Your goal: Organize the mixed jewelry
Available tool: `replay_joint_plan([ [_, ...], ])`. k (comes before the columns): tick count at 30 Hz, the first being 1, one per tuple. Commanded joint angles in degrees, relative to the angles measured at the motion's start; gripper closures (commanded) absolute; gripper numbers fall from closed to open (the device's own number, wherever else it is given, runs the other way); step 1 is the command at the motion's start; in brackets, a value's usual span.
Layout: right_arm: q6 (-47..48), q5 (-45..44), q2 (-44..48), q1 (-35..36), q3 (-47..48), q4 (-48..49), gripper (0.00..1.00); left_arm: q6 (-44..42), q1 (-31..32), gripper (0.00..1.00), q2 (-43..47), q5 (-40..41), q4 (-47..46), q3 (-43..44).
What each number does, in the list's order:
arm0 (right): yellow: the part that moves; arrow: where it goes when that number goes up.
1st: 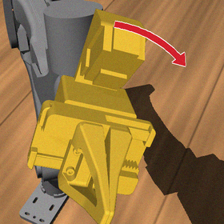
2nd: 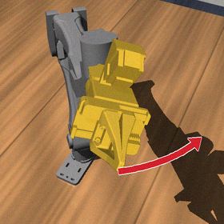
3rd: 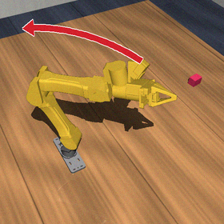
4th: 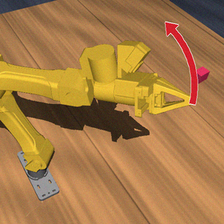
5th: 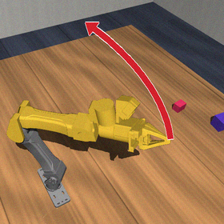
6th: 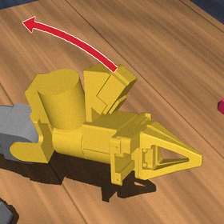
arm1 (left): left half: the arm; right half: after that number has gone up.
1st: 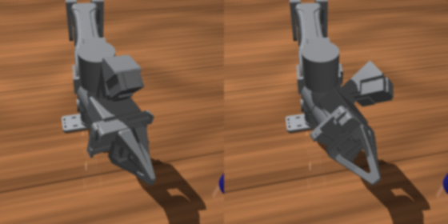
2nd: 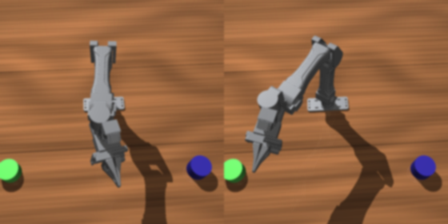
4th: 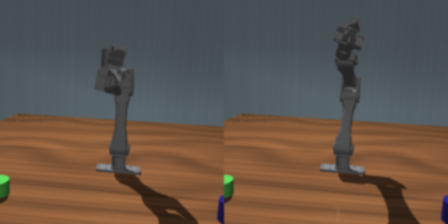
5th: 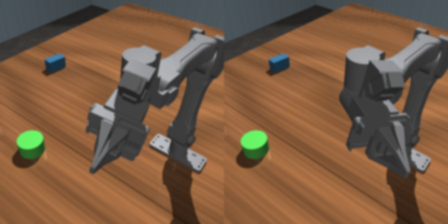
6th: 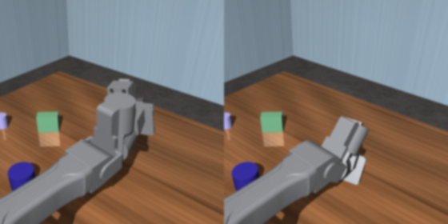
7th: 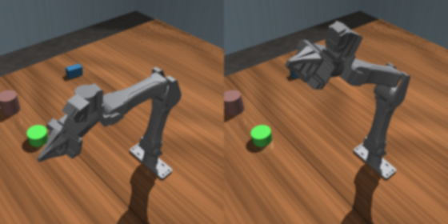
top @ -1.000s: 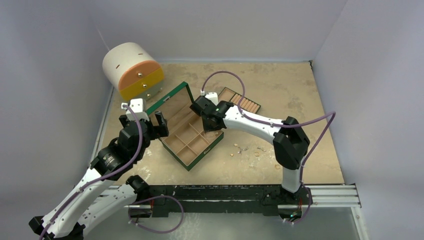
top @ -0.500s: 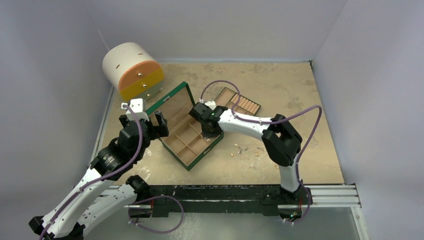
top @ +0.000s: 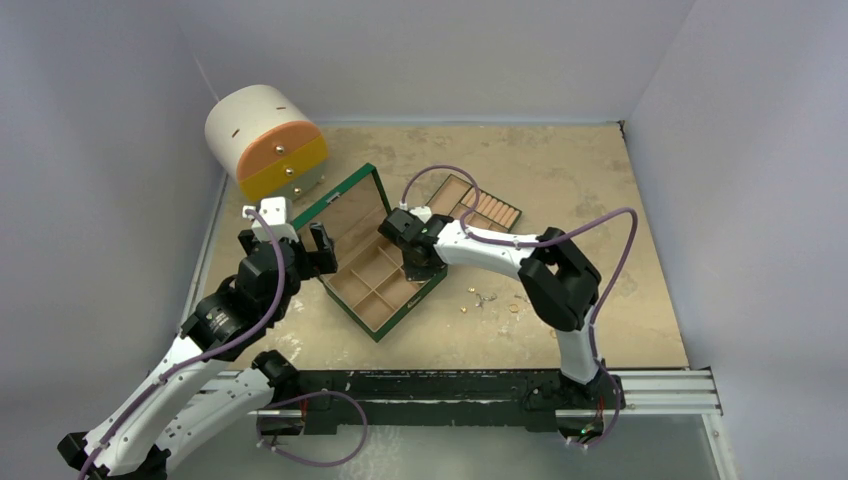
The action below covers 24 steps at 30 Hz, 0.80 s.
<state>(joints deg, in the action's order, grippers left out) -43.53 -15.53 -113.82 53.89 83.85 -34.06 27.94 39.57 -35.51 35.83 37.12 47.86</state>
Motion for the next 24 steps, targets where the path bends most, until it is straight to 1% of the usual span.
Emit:
replay_joint_plan([
  [1,-0.9,-2.8,4.4,-0.1,1.3,-2.4,1.0,0.5,0.2,0.03,0.0,0.5,-1.3,0.7],
  [8,-1.1,-5.0,10.9,-0.1,1.8,-5.0,0.97,0.4,0.2,0.03,-0.2,0.3,-1.4,0.7],
  [14,-1.0,-8.5,17.4,-0.1,0.6,-6.8,0.88,0.4,0.2,0.03,-0.3,0.3,-1.4,0.7],
  [20,-1.2,-11.9,25.2,-0.1,-5.2,-7.8,0.75,0.4,0.2,0.03,-0.3,0.5,-1.4,0.7],
  [24,-1.0,-12.7,30.4,-0.2,-10.7,-7.7,0.7,0.4,0.2,0.03,-0.5,0.4,-1.4,0.7],
])
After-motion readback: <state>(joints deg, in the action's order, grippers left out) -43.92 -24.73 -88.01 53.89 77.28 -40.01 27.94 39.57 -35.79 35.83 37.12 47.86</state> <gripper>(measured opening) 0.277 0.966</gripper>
